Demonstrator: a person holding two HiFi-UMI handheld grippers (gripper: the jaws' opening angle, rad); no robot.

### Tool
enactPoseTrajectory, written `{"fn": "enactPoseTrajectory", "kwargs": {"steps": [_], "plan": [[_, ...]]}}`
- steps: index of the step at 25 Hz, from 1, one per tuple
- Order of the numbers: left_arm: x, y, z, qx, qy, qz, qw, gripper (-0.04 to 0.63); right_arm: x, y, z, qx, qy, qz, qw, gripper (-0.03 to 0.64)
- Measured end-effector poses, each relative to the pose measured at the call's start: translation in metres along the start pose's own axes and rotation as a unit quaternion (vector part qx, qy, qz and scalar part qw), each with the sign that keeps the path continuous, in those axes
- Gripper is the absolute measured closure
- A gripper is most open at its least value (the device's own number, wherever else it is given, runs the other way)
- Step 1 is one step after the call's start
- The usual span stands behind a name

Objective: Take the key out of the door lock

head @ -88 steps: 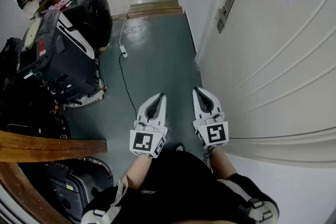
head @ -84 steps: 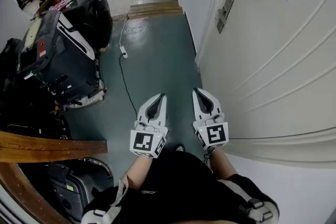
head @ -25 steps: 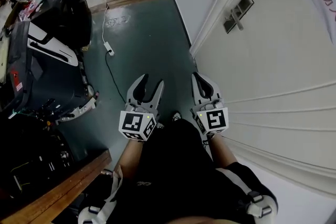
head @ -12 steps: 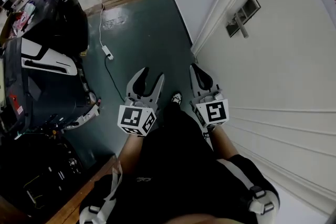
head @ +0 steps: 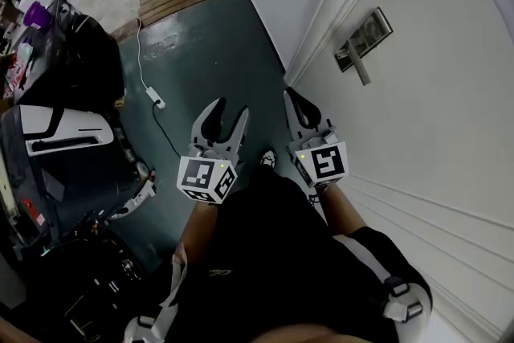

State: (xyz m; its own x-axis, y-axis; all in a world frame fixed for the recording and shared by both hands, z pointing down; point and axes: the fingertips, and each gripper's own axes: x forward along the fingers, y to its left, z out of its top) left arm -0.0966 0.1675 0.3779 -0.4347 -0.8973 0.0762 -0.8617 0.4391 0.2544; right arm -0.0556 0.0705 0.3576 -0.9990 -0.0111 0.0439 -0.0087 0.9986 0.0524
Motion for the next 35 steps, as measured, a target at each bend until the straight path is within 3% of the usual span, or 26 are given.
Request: {"fn": "enactPoseTrajectory", "kwargs": {"steps": [11, 19, 25, 35], "plan": [[0.081, -0.001, 0.002, -0.007, 0.019, -0.041, 0.9990, 0.397, 0.028, -0.063, -0.016, 0.021, 0.010, -0.033, 0.999, 0.609], [0.155, -0.011, -0.009, -0.003, 0.059, -0.123, 0.9907, 0.397, 0.048, -0.110, -0.027, 0.039, 0.022, -0.102, 0.994, 0.609], [0.208, -0.030, -0.003, -0.022, 0.084, -0.209, 0.9740, 0.397, 0.053, -0.144, -0.019, 0.035, 0.024, -0.169, 0.985, 0.609], [0.259, -0.058, -0.030, -0.054, 0.148, -0.324, 0.9328, 0.399, 0.047, -0.183, -0.034, 0.043, 0.057, -0.272, 0.960, 0.609]]}}
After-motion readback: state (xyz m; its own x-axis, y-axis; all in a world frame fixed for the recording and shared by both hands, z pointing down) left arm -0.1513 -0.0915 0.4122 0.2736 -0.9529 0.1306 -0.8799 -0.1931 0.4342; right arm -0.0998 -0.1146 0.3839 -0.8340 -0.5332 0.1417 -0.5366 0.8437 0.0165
